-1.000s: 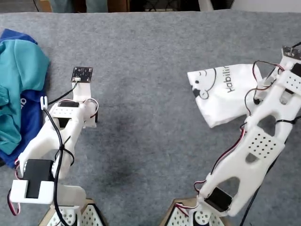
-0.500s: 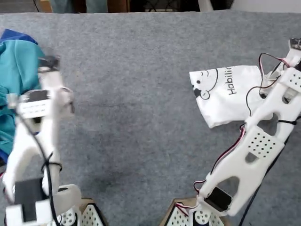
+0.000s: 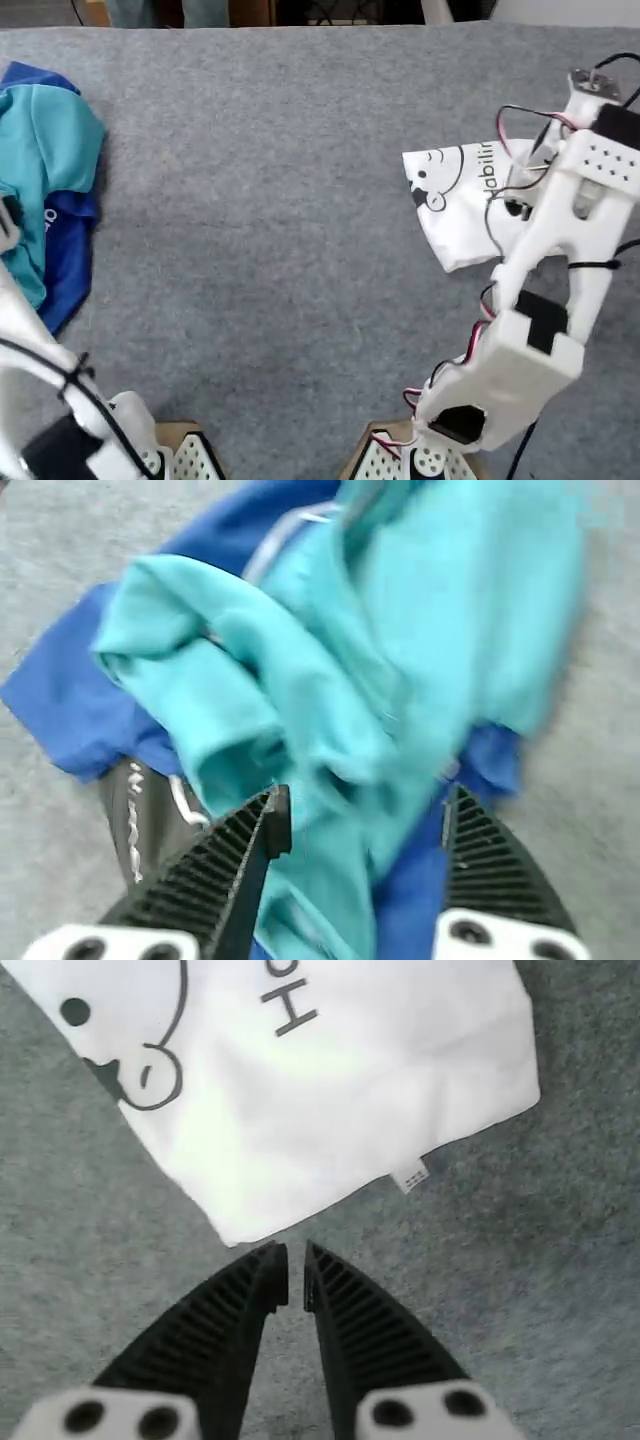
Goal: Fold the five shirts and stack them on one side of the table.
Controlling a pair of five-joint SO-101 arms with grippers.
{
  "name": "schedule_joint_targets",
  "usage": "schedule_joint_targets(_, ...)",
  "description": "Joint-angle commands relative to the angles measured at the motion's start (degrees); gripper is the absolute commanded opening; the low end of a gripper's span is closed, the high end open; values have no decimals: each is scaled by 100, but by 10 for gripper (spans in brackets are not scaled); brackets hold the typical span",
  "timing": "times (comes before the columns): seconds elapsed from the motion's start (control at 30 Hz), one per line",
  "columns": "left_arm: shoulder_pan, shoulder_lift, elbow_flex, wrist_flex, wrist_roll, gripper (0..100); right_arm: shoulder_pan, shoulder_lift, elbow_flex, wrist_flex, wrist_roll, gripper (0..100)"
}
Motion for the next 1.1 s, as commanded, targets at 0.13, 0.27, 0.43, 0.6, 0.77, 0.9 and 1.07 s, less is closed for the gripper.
schedule_joint_targets(0.13,-75,2321,-1156,-1108,-9,266,-246,-646,277,9,-545,42)
schedule_joint_targets(0.27,48,3068,-1930,-862,-44,146,-246,-646,242,9,-501,42)
schedule_joint_targets(0.43,462,2901,-2633,325,-26,37,-229,-646,251,9,-492,42)
schedule_joint_targets(0.6,1376,2242,-2765,1451,-26,28,-167,-681,286,26,-281,41)
schedule_joint_targets(0.77,2976,1090,-2422,2558,-62,28,-9,-681,286,44,-88,41)
schedule_joint_targets(0.9,4822,352,-2035,3007,-62,28,255,-690,286,44,176,41)
schedule_joint_targets(1.07,7266,79,-1991,3587,-378,29,659,-690,277,44,765,41)
